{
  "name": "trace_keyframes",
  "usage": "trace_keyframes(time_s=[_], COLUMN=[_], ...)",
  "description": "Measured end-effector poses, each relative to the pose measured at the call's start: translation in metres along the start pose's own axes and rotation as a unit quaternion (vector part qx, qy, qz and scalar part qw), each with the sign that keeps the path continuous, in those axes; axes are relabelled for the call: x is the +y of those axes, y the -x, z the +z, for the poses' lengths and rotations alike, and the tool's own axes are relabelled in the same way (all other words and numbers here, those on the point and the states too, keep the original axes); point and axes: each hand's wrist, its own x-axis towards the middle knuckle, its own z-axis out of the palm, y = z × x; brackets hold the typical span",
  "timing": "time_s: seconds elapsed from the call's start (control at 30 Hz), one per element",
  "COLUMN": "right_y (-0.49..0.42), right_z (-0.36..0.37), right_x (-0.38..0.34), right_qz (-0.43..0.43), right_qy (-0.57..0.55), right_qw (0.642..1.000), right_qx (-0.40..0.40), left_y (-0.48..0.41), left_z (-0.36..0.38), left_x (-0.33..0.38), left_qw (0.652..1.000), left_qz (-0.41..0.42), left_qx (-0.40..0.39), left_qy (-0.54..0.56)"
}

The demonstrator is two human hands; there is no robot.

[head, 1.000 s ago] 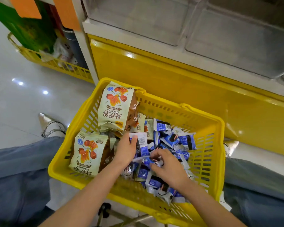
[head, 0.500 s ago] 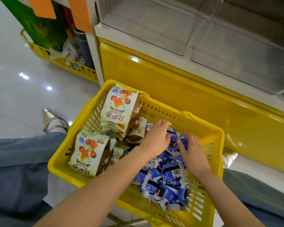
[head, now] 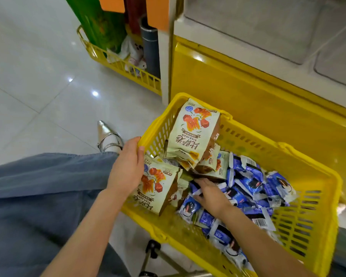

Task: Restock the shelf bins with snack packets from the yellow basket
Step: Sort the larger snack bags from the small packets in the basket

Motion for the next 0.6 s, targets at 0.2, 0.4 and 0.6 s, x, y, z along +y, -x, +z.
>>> trace_keyframes(time_s=[0.2,0.4,0.6], right_y=[-0.019,-0.015,0.027], right_z=[0.010,0.001,-0.028], right_x=[0.007,0.002,0.014], right_qz=[0.034,0.034,0.041], right_qy=[0.036,-0.012,-0.077], right_qw=[0.998,0.999,0.995], right_qx=[-0.037,-0.003,0.058], left_y=[-0.004,-0.004,0.002], left_z=[0.002,0.005,0.007], left_x=[-0.006,-0.006,0.001], left_qw=[1.000,1.000,0.994], left_qz=[-0.005,0.000,-0.001], left_qx=[-0.010,0.008,0.092], left_qy=[0.015,0.012,0.055])
